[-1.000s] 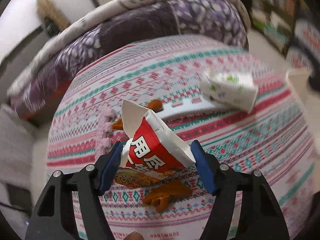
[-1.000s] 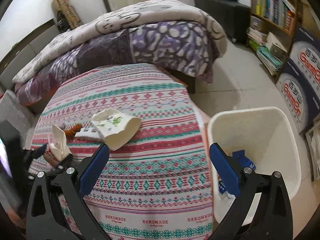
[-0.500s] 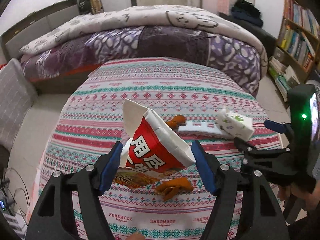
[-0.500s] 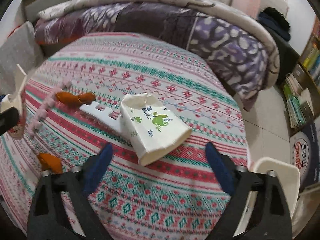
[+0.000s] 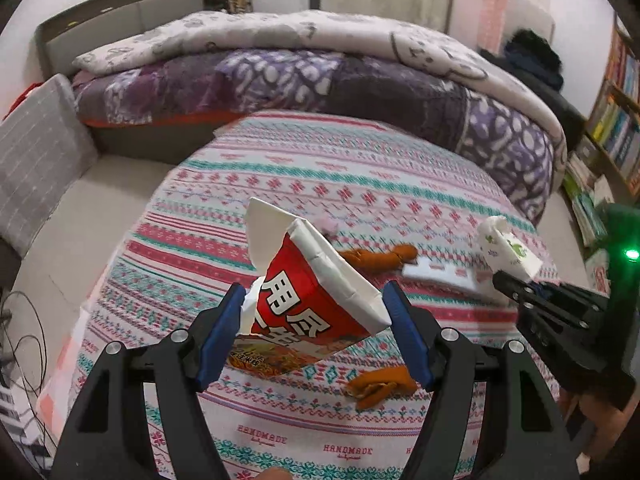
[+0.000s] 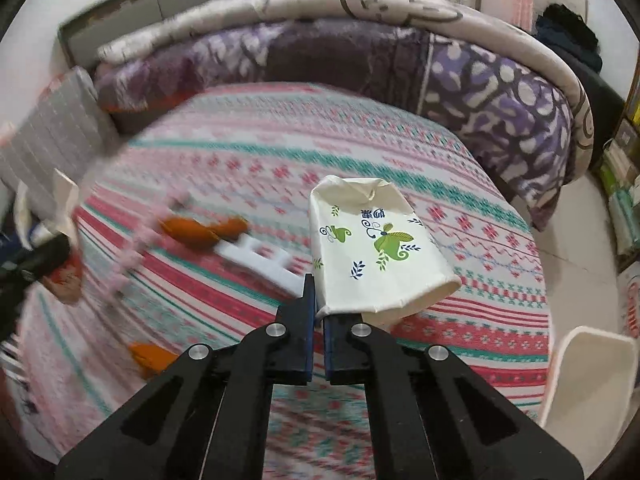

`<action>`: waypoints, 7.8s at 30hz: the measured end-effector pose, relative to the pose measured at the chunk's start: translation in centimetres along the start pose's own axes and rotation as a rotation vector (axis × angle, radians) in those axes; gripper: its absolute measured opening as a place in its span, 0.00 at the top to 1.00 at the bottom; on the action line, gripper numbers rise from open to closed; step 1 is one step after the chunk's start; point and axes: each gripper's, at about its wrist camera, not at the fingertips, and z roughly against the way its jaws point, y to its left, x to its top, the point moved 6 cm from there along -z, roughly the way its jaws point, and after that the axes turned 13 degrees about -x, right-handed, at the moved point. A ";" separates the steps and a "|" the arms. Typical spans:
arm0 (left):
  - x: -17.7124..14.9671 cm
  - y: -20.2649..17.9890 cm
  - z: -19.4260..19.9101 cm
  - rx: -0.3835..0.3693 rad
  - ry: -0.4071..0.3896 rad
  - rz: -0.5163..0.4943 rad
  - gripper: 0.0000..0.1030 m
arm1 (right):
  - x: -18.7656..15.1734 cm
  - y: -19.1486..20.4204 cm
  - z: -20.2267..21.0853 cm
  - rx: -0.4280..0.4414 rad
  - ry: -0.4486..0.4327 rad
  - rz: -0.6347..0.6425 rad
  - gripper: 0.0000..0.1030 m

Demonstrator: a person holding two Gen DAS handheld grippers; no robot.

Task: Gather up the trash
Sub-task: 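Carry the snack cup and the paper cup toward the white bin, then open the right tool over the bin while the left tool drops the snack cup in, then move the left tool back to the orange peel on the table, then close the left tool on the orange peel piece, then grasp the white toothed plastic strip with the right tool while the left tool holds the peel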

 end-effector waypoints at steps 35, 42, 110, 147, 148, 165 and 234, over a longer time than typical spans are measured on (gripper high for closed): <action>2.1 -2.8 9.3 0.196 -0.336 0.016 0.32 | 2.4 1.1 13.7 0.046 -0.341 -0.133 0.98; 2.4 -4.8 9.4 0.176 -0.342 -0.001 0.32 | 2.0 -0.6 14.7 0.028 -0.355 -0.148 0.98; -1.7 -32.0 5.8 -0.123 -0.287 -0.344 0.32 | -7.6 -30.6 18.0 -0.278 -0.272 -0.661 0.77; -6.9 -41.0 0.4 -0.374 -0.046 -0.414 0.12 | -11.9 -39.3 20.3 -0.290 -0.285 -0.906 0.21; -6.8 -40.8 0.4 -0.367 -0.049 -0.414 0.12 | -11.7 -38.9 20.4 -0.301 -0.288 -0.901 0.18; -4.8 -28.5 -0.1 -0.096 -0.046 -0.284 0.12 | -7.6 -29.7 15.7 -0.286 -0.127 -0.785 0.07; -4.0 4.8 -1.5 0.012 0.052 0.363 0.66 | 0.0 2.6 -4.8 -0.013 0.141 0.309 0.73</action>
